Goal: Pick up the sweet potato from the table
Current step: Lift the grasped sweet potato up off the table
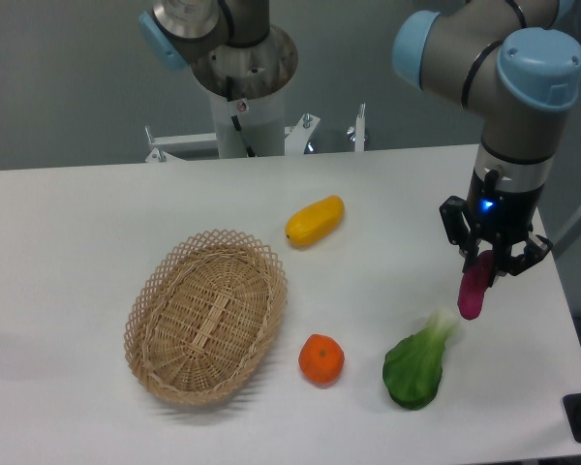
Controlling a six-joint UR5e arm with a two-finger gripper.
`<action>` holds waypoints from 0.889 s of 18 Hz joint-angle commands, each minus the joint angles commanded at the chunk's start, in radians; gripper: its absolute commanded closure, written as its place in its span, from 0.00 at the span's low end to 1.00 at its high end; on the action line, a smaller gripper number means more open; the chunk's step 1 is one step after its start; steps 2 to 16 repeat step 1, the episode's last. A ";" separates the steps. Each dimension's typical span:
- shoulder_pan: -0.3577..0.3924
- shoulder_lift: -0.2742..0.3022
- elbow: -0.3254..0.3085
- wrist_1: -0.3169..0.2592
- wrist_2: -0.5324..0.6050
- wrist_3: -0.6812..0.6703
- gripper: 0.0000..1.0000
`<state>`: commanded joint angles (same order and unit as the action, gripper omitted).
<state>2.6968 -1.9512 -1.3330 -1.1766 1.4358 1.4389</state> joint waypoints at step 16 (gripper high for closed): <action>0.000 0.000 -0.002 0.002 -0.002 0.000 0.78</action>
